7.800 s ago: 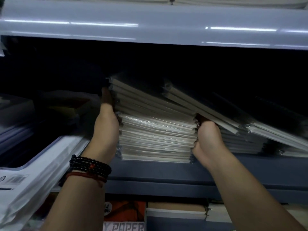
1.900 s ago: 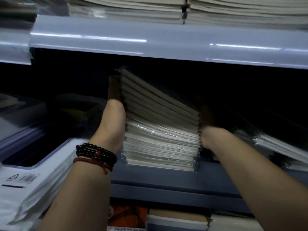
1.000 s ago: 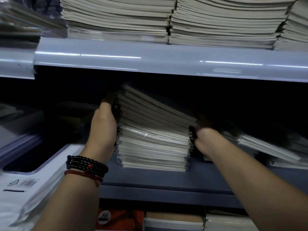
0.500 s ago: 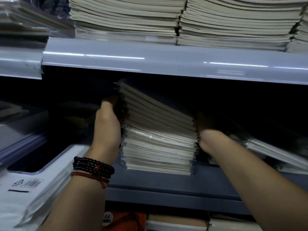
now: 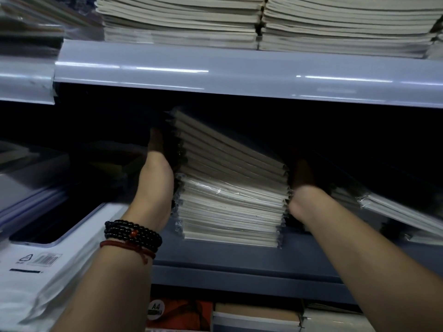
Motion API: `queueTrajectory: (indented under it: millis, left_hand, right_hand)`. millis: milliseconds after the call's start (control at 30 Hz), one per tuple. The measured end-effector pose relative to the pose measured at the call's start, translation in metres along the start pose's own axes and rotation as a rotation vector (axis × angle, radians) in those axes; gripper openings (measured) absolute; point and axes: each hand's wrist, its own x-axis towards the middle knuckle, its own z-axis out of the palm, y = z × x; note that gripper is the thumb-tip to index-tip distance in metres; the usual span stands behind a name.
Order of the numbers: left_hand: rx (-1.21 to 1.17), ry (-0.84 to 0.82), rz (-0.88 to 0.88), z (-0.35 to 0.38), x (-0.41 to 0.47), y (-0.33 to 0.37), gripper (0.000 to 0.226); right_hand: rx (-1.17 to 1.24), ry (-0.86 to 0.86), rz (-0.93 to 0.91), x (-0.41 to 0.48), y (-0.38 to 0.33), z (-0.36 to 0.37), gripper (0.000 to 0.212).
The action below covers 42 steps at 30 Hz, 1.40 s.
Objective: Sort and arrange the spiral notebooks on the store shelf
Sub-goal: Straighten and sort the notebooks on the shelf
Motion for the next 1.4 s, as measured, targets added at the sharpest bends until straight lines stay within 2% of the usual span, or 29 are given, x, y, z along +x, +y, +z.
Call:
queueTrajectory:
  millis: [167, 200, 267, 300, 400, 467, 567, 667, 767, 800, 900, 933, 1033, 1100, 1267, 1400]
  left_hand:
    - [0.127, 0.078, -0.032, 0.002, -0.004, 0.004, 0.095]
    - [0.175, 0.116, -0.012, 0.003, -0.006, 0.006, 0.086]
    - [0.274, 0.175, 0.062, 0.004, -0.012, 0.009, 0.054]
    - [0.319, 0.177, 0.099, 0.002, -0.015, 0.012, 0.046]
    - [0.565, 0.116, 0.234, -0.009, -0.023, 0.017, 0.039]
    - [0.729, 0.183, 0.327, -0.016, -0.033, 0.018, 0.032]
    - [0.689, 0.332, 0.426, -0.019, -0.067, 0.023, 0.028]
    - [0.645, 0.285, 0.428, -0.006, -0.109, 0.017, 0.019]
    - [0.646, 0.041, 0.339, 0.022, -0.144, -0.007, 0.016]
    - [0.64, -0.042, 0.297, 0.034, -0.152, -0.017, 0.015]
    - [0.583, -0.205, 0.205, 0.071, -0.16, -0.044, 0.013]
    - [0.567, -0.253, 0.173, 0.087, -0.159, -0.05, 0.013]
    - [0.511, -0.327, 0.05, 0.135, -0.15, -0.062, 0.015]
    - [0.436, -0.318, -0.071, 0.165, -0.143, -0.062, 0.012]
    - [0.225, -0.345, -0.462, 0.209, -0.123, -0.051, 0.026]
    - [0.058, -0.31, -0.583, 0.225, -0.112, -0.051, 0.02]
  right_hand:
    - [-0.002, -0.027, 0.054, 0.001, 0.003, -0.005, 0.04]
    - [-0.007, -0.035, 0.054, 0.001, 0.004, -0.006, 0.037]
    - [-0.035, -0.063, 0.036, 0.001, 0.008, -0.009, 0.033]
    - [-0.026, -0.077, 0.007, 0.002, 0.012, -0.01, 0.034]
    - [-0.042, -0.071, -0.096, 0.002, 0.021, -0.023, 0.035]
    - [-0.122, -0.057, -0.149, -0.004, 0.021, -0.04, 0.014]
    - [-0.275, -0.12, -0.434, -0.022, 0.017, -0.071, 0.02]
    - [-0.329, -0.144, -0.725, -0.033, 0.013, -0.118, 0.014]
    - [-0.702, -0.044, -1.023, -0.029, 0.013, -0.174, 0.022]
    - [-0.833, -0.036, -1.054, -0.025, 0.015, -0.191, 0.028]
    - [-1.24, -0.024, -0.941, -0.009, 0.028, -0.221, 0.054]
    - [-1.319, -0.009, -0.89, -0.004, 0.03, -0.226, 0.056]
    - [-1.338, -0.013, -0.763, 0.007, 0.032, -0.229, 0.047]
    - [-1.359, 0.003, -0.782, 0.014, 0.033, -0.229, 0.044]
    - [-1.351, 0.163, -0.994, 0.026, 0.049, -0.23, 0.054]
    - [-1.326, 0.189, -1.155, 0.025, 0.058, -0.233, 0.06]
